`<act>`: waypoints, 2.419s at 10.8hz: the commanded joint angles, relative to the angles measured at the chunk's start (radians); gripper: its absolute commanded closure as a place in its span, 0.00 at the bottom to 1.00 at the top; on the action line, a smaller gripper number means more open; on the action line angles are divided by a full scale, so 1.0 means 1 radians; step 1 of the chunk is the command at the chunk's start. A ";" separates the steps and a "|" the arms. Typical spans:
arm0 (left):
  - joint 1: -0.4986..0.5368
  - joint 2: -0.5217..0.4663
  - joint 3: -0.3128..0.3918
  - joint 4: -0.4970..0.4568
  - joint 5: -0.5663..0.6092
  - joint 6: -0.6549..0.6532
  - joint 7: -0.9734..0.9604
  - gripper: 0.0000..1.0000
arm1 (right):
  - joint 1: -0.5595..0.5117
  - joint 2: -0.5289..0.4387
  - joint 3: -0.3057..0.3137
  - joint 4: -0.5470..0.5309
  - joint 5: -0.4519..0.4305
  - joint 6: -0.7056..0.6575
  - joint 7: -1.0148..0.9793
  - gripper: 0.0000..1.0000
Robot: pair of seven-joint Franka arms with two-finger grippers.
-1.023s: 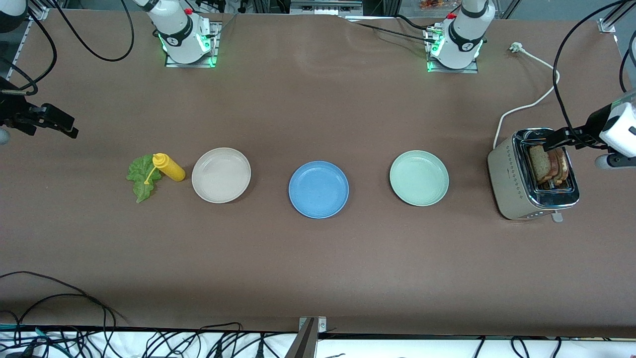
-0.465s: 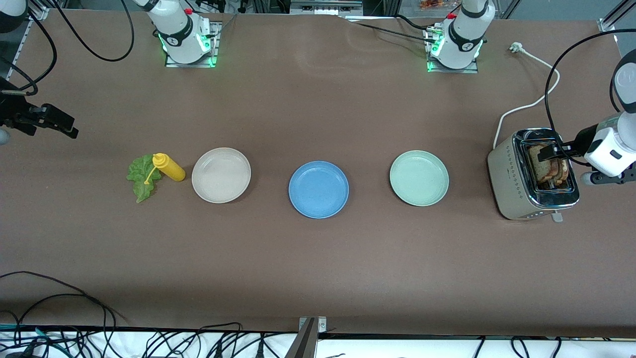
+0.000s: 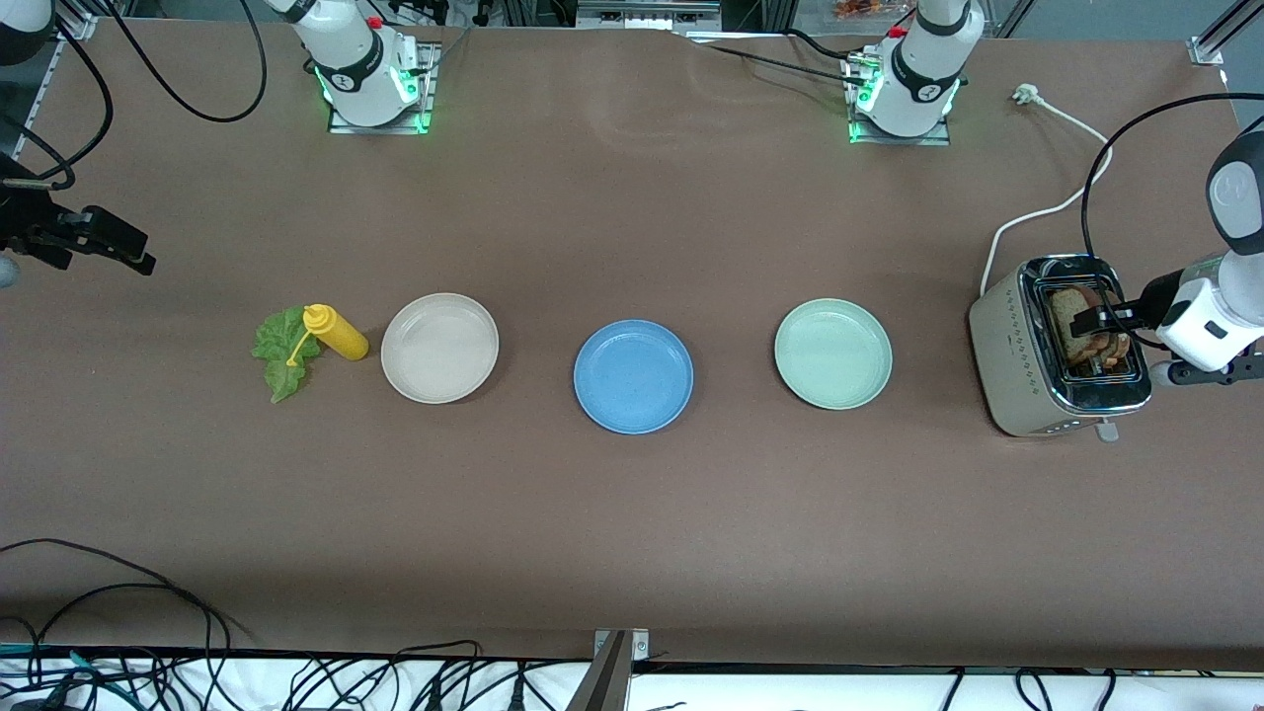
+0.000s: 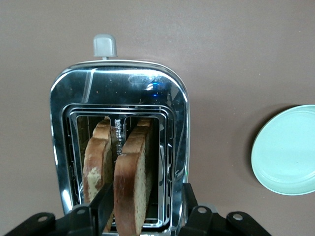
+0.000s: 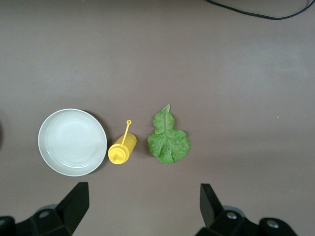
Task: Make sandwich in blue plate with both arms
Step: 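Close the left gripper on the bread slice and lift it out, then carry the bread slice with the left gripper over the blue plate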
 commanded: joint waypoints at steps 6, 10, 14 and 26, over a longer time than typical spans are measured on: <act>0.005 0.044 0.010 0.003 0.023 0.043 0.047 0.36 | -0.011 0.006 0.007 0.026 -0.010 -0.013 -0.005 0.00; 0.005 0.049 0.010 -0.009 0.023 0.043 0.047 0.43 | -0.011 0.008 0.007 0.026 -0.008 -0.012 -0.005 0.00; 0.005 0.043 0.010 -0.023 0.034 0.035 0.052 0.80 | -0.011 0.008 0.007 0.026 -0.010 -0.013 -0.005 0.00; -0.006 -0.249 -0.121 -0.002 0.057 -0.170 0.026 1.00 | -0.011 0.008 0.007 0.026 -0.010 -0.012 -0.003 0.00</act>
